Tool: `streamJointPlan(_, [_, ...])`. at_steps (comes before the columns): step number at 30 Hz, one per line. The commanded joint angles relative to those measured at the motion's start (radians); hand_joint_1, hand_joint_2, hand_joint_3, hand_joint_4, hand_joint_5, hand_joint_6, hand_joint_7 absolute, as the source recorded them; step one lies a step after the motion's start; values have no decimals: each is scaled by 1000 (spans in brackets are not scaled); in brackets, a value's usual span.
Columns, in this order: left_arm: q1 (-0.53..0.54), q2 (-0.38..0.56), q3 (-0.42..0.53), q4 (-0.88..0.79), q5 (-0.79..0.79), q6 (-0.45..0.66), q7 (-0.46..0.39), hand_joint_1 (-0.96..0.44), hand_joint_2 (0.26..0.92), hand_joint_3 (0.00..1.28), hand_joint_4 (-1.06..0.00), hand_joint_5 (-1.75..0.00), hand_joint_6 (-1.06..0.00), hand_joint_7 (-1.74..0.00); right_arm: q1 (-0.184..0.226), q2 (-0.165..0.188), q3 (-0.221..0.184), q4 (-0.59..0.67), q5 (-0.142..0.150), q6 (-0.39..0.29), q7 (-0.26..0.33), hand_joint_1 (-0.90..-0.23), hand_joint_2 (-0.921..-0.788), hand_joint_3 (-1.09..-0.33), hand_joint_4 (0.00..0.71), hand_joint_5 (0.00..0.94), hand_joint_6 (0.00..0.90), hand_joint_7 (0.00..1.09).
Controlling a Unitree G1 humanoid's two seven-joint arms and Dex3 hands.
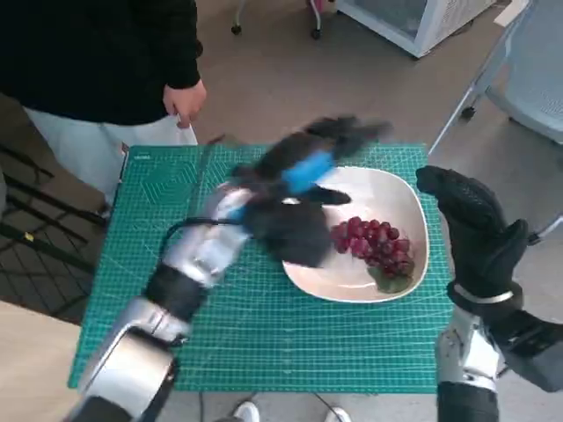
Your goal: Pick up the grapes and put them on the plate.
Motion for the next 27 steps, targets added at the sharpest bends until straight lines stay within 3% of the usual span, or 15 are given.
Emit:
streamJointPlan(1, [69,13,92,31,-133,-116,-22,-546,921,278,-115,-13,-239,-16,0,13,3,17,5,13,-6,-534,-921,-566,210,5,47,287])
streamJointPlan(8, [69,11,110,55,-165,-151,-48,-558,921,318,-119,-9,-240,-14,-2,14,2,19,3,13,-6,-534,-921,-563,214,6,50,285])
streamJointPlan(13, [209,9,266,-15,-496,-196,-269,-574,921,342,-93,-4,-207,-5,-23,21,10,41,-15,3,-9,-523,-921,-567,214,5,48,284])
streamJointPlan(18, [286,29,317,-56,-567,-237,-311,-600,921,364,-91,-7,-198,-7,-35,19,13,47,-17,3,-1,-515,-921,-576,214,4,48,285])
streamJointPlan(27, [380,-4,374,-178,-716,-165,-414,-594,921,384,-82,-1,-218,-16,-41,14,19,45,-7,10,11,-514,-921,-582,212,3,45,288])
